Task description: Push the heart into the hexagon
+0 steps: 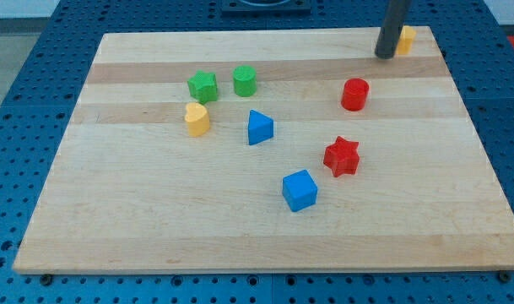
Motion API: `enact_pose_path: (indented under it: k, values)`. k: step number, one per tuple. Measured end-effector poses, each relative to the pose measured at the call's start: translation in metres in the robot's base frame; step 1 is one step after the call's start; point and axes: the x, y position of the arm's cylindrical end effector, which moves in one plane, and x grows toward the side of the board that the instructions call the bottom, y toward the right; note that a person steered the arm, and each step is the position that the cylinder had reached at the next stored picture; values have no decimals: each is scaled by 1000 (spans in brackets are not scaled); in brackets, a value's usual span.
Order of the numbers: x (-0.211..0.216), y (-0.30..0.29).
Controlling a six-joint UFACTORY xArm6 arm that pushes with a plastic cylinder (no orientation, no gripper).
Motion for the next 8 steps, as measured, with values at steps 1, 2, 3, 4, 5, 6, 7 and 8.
enact_pose_path:
  k: [1,2,3,4,5,6,7,8]
  values:
    - [30,-33]
    - [47,-72]
    - [59,-108]
    - [73,-143]
    - [81,-177]
    - [83,-218]
    - [86,-260]
    - [87,-298]
